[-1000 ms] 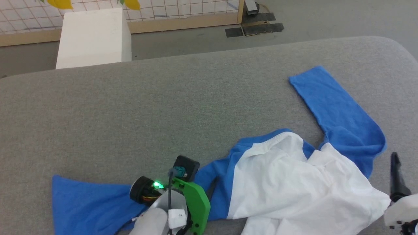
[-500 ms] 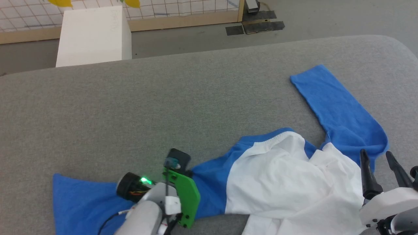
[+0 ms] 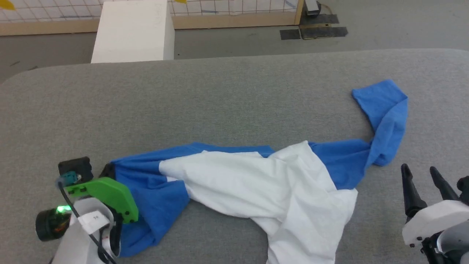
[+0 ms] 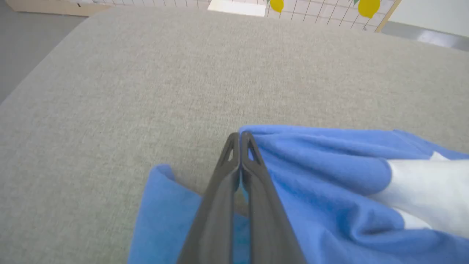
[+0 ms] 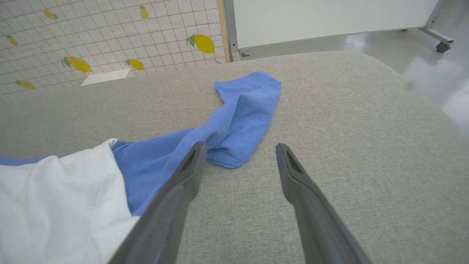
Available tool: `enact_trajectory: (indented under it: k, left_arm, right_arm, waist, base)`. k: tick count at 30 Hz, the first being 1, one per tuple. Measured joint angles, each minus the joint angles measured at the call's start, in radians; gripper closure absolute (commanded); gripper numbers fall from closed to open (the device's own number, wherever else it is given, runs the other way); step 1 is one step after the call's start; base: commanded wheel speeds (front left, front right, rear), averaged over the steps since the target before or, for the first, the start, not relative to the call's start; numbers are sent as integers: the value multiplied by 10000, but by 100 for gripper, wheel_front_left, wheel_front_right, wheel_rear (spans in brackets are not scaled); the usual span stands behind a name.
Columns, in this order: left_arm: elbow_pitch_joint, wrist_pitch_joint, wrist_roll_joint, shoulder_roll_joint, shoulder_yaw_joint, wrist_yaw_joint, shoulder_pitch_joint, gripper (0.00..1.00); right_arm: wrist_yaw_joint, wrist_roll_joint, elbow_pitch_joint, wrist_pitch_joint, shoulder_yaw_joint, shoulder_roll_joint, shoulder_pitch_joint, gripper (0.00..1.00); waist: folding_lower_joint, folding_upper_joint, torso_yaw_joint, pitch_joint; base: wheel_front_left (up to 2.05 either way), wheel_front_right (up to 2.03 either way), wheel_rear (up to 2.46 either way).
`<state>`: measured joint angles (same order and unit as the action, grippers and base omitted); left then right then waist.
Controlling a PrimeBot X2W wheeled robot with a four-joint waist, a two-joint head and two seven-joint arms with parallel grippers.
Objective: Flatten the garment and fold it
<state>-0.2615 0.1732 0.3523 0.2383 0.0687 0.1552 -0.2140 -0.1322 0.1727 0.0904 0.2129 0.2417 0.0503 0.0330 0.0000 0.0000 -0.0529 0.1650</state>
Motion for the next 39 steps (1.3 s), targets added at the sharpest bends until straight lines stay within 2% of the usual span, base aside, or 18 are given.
enact_trajectory:
  k: [2, 5, 12, 14, 15, 16, 17, 22, 26, 33, 36, 39]
  left_arm:
    - [-75, -21, 178, -142, -2, -130, 177, 0]
    - [2, -619, 468, -408, -61, -232, 382, 0]
    - [430, -3089, 299, -915, 140, -435, 598, 0]
    - [395, -3544, 140, -1043, 305, -481, 598, 0]
    - [372, -3695, 40, -1103, 376, -497, 595, 0]
    - [343, -3776, 4, -1147, 420, -500, 588, 0]
    - [288, -3841, -17, -1187, 491, -531, 584, 0]
    - [21, -4000, -35, -1308, 675, -642, 480, 0]
    - [-173, -4054, -36, -1350, 752, -713, 273, 0]
    - [-357, -4138, -35, -1338, 746, -748, 222, 0]
    - [-391, -4138, -35, -1333, 754, -748, 226, 0]
    - [-412, -4138, -33, -1333, 782, -748, 248, 0]
  right_arm:
    - [0, 84, -123, 161, -88, -4, -109, 0]
    - [0, 163, -364, 497, -192, 0, -443, 0]
    - [0, 115, -1572, 1900, -276, -13, -1450, 0]
    - [0, -357, -2027, 2429, -96, -8, -1790, 0]
    - [2, -426, -2251, 2732, -29, 0, -1925, 15]
    - [2, -435, -2405, 2903, -8, 4, -2020, 77]
    - [2, -510, -2520, 3010, 19, 2, -2122, 100]
    - [2, -723, -2815, 2871, 247, -10, -2856, 100]
    - [0, -1045, -2846, 1962, 247, -10, -3750, 100]
    - [0, -1325, -2481, 96, -546, -4, -5386, 100]
    - [-2, -1302, -2092, -370, -616, -19, -5432, 100]
    - [-2, -1237, -1720, -270, -270, -31, -4653, 100]
  waist:
    - [0, 0, 97, 0]
    - [0, 0, 265, 6]
    - [0, 0, 700, 90]
    - [0, 0, 846, 125]
    - [0, 0, 918, 141]
    - [1, 0, 977, 152]
    - [0, 0, 1048, 165]
    - [0, 0, 1328, 223]
    - [1, 0, 1468, 261]
    - [0, 0, 1412, 150]
    - [1, 0, 1353, 54]
    - [1, 0, 1285, -64]
  base:
    - [0, 0, 0]
    - [0, 0, 0]
    - [0, 0, 0]
    - [0, 0, 0]
    - [0, 0, 0]
    - [0, 0, 0]
    - [0, 0, 0]
    - [0, 0, 0]
    - [0, 0, 0]
    - [0, 0, 0]
    - [0, 0, 0]
    - [0, 0, 0]
